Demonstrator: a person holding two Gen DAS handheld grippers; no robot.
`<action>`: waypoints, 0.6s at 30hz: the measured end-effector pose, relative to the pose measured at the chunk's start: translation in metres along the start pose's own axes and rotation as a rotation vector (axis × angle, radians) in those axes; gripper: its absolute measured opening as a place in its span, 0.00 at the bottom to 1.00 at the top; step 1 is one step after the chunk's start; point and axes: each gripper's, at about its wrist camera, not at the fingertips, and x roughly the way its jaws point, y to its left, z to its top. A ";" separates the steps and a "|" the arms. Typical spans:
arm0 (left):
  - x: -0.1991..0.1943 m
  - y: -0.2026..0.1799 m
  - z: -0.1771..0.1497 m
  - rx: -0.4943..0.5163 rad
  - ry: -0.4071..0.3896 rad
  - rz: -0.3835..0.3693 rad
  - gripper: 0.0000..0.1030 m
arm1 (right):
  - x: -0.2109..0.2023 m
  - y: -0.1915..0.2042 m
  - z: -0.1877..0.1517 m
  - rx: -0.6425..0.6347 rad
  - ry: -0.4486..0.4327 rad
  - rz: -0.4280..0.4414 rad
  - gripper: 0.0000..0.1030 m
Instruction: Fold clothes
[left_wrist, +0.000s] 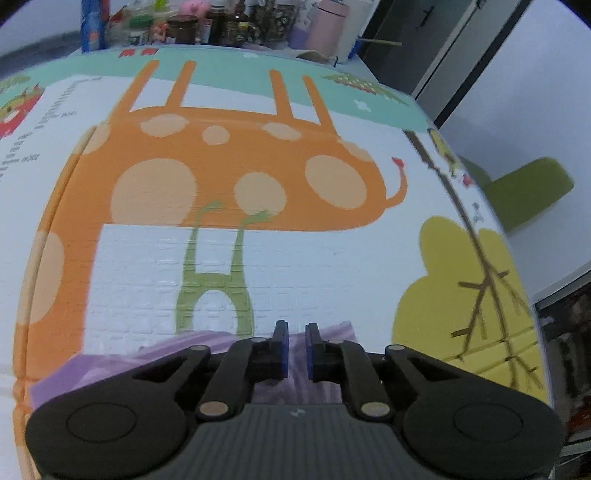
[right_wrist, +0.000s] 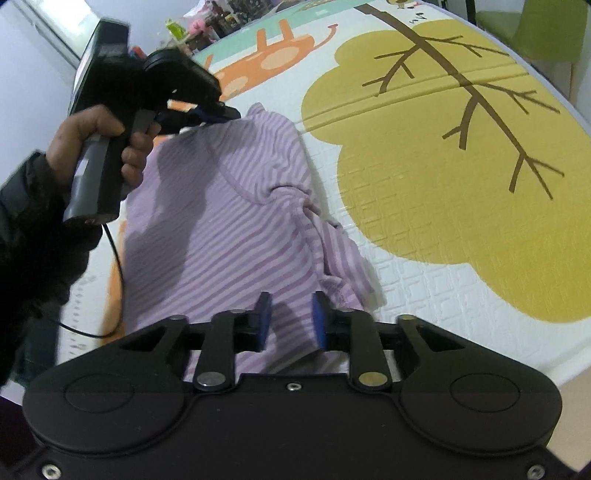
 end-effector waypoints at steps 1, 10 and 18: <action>-0.008 0.003 0.000 0.001 -0.014 0.003 0.21 | -0.003 -0.001 0.000 0.009 -0.002 0.018 0.38; -0.074 0.012 -0.011 0.094 -0.084 0.056 0.74 | -0.028 0.038 -0.001 -0.159 -0.070 -0.009 0.85; -0.108 0.028 -0.052 0.219 -0.043 0.129 0.87 | -0.036 0.067 0.002 -0.220 -0.139 -0.105 0.93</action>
